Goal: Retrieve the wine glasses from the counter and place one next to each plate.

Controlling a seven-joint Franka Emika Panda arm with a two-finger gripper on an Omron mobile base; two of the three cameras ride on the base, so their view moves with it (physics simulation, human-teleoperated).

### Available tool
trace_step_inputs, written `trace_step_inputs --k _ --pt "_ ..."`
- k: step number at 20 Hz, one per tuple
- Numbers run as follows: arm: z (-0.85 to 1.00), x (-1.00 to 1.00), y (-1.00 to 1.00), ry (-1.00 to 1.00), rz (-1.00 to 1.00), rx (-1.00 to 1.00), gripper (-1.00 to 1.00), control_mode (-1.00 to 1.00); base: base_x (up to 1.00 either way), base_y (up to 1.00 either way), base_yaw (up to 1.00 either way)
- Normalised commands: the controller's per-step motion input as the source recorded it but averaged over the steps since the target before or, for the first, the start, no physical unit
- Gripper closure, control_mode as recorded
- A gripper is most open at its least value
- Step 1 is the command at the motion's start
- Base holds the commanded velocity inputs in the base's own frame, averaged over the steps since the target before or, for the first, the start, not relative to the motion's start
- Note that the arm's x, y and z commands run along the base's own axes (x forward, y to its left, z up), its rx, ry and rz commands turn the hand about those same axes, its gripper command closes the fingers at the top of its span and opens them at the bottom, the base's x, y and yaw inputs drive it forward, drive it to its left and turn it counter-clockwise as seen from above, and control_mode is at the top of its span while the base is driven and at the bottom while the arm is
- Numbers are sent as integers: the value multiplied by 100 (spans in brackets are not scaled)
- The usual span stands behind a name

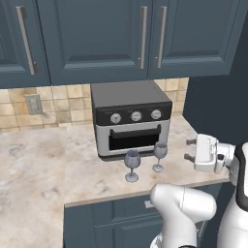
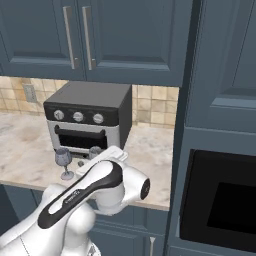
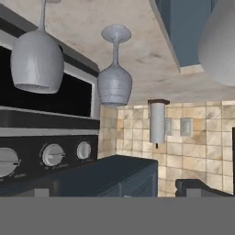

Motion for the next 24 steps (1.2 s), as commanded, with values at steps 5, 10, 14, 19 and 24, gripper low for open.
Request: trace_step_inputs --k 5,10,14,19,24 --pt "-14 14 0 4 0 0 -100 -100 0 0 0" --pt "-26 17 0 4 0 0 -100 -100 0 0 0" --pt "-26 16 -1 0 0 0 -100 -100 0 0 0" --pt "-24 17 0 1 0 0 -100 -100 0 0 0" --pt "-28 10 0 3 0 0 -100 -100 0 0 0"
